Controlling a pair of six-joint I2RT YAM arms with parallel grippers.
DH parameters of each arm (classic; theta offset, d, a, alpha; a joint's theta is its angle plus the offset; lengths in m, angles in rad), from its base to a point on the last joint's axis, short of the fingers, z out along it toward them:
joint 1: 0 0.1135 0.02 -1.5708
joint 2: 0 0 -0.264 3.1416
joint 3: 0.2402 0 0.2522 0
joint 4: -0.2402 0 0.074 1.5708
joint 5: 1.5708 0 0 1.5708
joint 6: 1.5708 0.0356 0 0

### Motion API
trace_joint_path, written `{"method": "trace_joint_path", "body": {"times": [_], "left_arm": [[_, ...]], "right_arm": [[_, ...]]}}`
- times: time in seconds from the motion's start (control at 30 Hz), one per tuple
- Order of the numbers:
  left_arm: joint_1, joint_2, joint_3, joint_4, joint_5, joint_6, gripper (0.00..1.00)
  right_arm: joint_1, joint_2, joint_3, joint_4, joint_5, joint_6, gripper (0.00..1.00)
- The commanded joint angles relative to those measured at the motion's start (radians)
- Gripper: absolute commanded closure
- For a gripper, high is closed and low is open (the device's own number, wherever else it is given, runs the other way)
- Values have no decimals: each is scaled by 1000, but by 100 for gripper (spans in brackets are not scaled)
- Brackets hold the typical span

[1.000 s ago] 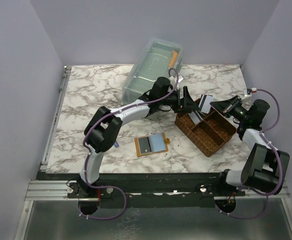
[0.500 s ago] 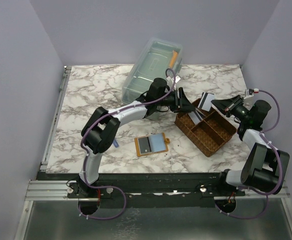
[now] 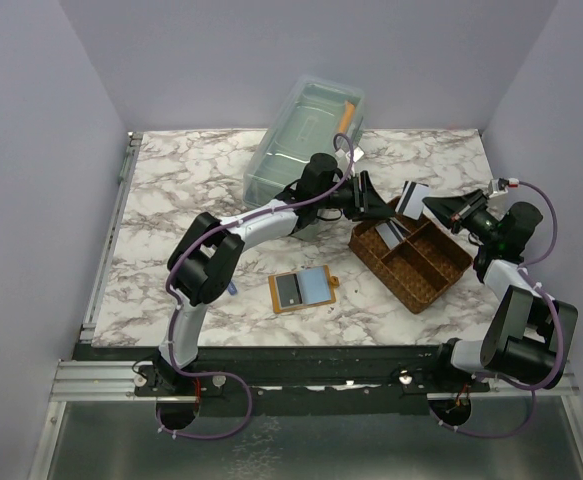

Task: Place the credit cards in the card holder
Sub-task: Insert the credit card into the card holder.

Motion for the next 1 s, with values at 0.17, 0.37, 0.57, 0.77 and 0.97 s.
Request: {"method": "trace_joint_path", "body": {"times": [0.17, 0.37, 0.57, 0.77, 0.97], "left_arm": [[12, 29, -2, -3, -35, 11, 58], [7, 43, 11, 23, -19, -24, 59], [4, 54, 19, 30, -14, -38, 58], [4, 78, 44, 44, 7, -66, 59], [0, 89, 59, 77, 44, -101, 59]], "right_arm": [[-6, -28, -20, 83, -32, 82, 100], [-6, -33, -31, 98, -40, 91, 100], [-6, -34, -37, 109, -49, 98, 100], [-7, -34, -42, 130, -58, 114, 100], [-5, -26, -50, 161, -65, 131, 100]]}}
